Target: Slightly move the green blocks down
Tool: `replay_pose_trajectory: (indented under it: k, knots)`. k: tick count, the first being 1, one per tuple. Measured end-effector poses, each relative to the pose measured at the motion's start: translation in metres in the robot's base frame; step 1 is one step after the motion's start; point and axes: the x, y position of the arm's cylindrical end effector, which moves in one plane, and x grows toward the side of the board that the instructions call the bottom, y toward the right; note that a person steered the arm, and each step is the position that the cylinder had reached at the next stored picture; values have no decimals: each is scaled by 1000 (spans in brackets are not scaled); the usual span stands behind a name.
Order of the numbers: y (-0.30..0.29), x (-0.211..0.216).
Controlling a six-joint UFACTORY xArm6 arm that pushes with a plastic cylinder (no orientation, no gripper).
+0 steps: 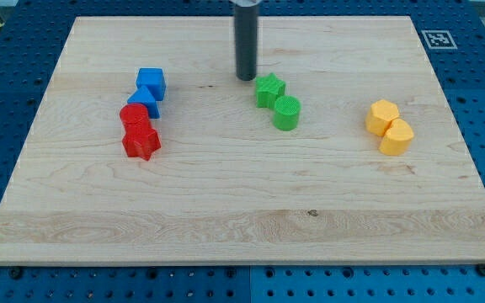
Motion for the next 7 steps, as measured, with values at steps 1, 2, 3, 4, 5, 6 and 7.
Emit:
replay_pose_trajectory:
  k: [1, 2, 3, 4, 5, 6, 7]
  knots:
    - [8, 18]
    - [14, 24]
    - [13, 16]
    - [6, -4]
    - [-10, -10]
    - [-12, -10]
    - [-17, -16]
